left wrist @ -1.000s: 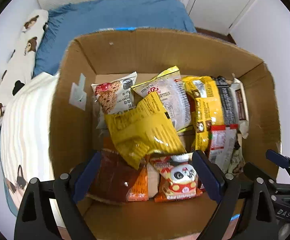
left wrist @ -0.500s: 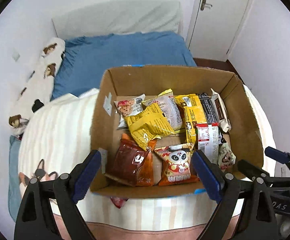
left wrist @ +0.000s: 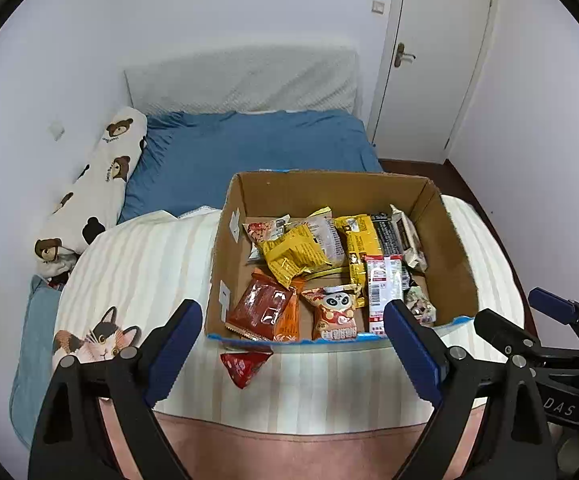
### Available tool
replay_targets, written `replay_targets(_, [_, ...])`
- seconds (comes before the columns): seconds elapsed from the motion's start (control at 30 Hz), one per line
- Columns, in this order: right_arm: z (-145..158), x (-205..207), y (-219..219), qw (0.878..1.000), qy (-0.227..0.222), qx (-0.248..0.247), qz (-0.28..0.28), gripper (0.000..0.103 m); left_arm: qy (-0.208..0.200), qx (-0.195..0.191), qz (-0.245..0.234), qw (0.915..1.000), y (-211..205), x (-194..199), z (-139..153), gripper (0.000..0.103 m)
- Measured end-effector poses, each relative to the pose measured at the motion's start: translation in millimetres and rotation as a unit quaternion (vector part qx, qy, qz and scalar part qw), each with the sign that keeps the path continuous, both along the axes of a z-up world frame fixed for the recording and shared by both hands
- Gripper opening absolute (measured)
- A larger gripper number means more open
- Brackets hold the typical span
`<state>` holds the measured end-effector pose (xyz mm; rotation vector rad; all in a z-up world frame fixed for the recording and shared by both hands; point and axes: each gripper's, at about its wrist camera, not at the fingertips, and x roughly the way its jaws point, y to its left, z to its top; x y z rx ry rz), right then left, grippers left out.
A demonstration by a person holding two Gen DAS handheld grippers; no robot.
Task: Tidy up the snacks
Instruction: 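Withdraw both tools from the box toward the last snacks, then grasp the green candy bag with the left tool while the right grasps the red triangle packet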
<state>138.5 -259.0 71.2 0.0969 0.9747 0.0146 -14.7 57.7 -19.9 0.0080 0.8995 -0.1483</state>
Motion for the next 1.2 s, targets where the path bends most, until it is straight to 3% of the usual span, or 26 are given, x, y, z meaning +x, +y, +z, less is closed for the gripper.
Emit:
replay_targets(0.23, [18.3, -29.6, 2.7, 0.999, -0.022, 0.022, -0.004, 0.094, -0.011, -0.007, 0.003, 0.9999, 1.4, -28.0, 12.0, 0.093])
replay_targets(0.33, [8.4, -39.9, 7.5, 0.999, 0.0, 0.053, 0.008, 0.094, 0.004, -0.009, 0.015, 0.9998, 11.9, -38.2, 3.1, 0.093])
replay_targets(0.4, [-15.9, -49.2, 15.9, 0.995, 0.045, 0.085, 0.028, 0.094, 0.015, -0.006, 0.031, 0.9994, 23.5, -47.5, -8.0, 0.093])
replay_targets(0.47, [-46.4, -59.3, 26.6, 0.987, 0.097, 0.118, 0.045, 0.094, 0.034, 0.012, 0.051, 0.998, 40.1, -59.2, -27.9, 0.093])
replay_targets(0.57, [-110.5, -78.6, 49.7, 0.965, 0.191, 0.169, 0.063, 0.094, 0.089, 0.049, 0.069, 0.9925, 65.7, -82.2, -74.7, 0.093])
replay_targets(0.63, [-155.0, -91.9, 63.3, 0.944, 0.251, 0.206, 0.06, 0.094, 0.148, 0.061, 0.065, 0.985, 80.8, -98.0, -114.7, 0.093])
replay_targets(0.73, [-193.8, -104.7, 75.0, 0.926, 0.297, 0.227, 0.05, 0.094, 0.234, 0.059, 0.029, 0.9699, 89.1, -123.1, -170.7, 0.093])
replay_targets(0.87, [-216.0, -112.8, 79.5, 0.923, 0.318, 0.212, 0.042, 0.094, 0.306, 0.055, -0.026, 0.9502, 78.7, -153.6, -231.3, 0.093])
replay_targets(1.0, [-230.8, -113.6, 73.2, 0.927, 0.324, 0.185, 0.027, 0.094, 0.347, 0.046, -0.071, 0.934, 60.5, -169.5, -274.6, 0.093])
replay_targets(1.1, [-236.0, -111.9, 63.4, 0.932, 0.32, 0.172, 0.013, 0.094, 0.34, 0.077, -0.099, 0.9319, 43.8, -174.9, -293.5, 0.092])
replay_targets(1.17, [-235.3, -111.5, 58.9, 0.934, 0.317, 0.167, 0.008, 0.094, 0.321, 0.085, -0.11, 0.9368, 37.1, -176.5, -293.1, 0.079])
replay_targets(1.2, [-234.1, -110.6, 57.5, 0.935, 0.314, 0.163, 0.005, 0.093, 0.315, 0.09, -0.114, 0.938, 34.0, -175.5, -290.7, 0.065])
